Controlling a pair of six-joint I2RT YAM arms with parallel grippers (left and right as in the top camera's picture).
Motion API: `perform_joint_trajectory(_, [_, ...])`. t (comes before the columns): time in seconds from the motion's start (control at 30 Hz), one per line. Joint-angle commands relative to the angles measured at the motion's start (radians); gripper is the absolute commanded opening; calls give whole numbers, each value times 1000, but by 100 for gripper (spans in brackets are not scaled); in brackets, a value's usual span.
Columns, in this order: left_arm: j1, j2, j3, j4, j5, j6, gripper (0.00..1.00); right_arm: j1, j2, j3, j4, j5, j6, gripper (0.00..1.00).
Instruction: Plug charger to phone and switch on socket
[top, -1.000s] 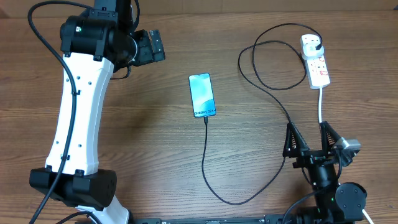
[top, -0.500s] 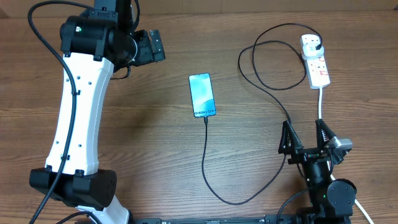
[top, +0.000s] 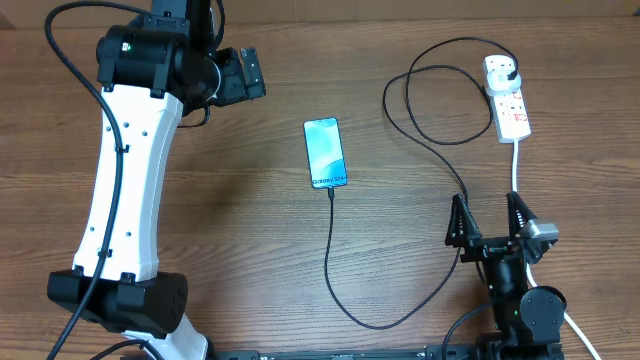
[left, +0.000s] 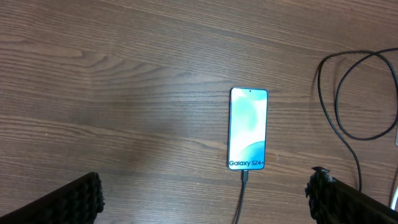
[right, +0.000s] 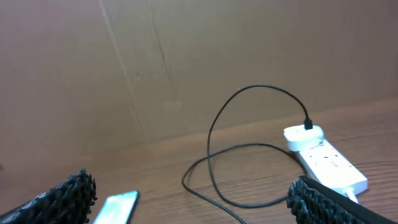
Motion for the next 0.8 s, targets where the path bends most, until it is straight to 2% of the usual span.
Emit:
perform_joint_trajectory(0.0, [2,7,-3,3,-4,5,100,6,-12,-11,-48,-10,-78,100])
perform_joint_trajectory(0.07, [2,7,-3,3,-4,5,100,6,-12,-11,-108,-9,-94,100])
perform_joint_trajectory(0.37, [2,7,-3,3,-4,5,100,6,-12,-11,-108,-3,-128,100])
perform_joint_trajectory(0.53, [2,7,-3,3,-4,5,100,5,-12,-11,-110,2,-206,100])
perform_joint_trajectory(0.77, [2,7,-3,3,-4,5,100,5,-12,-10,-110,14,-199,100])
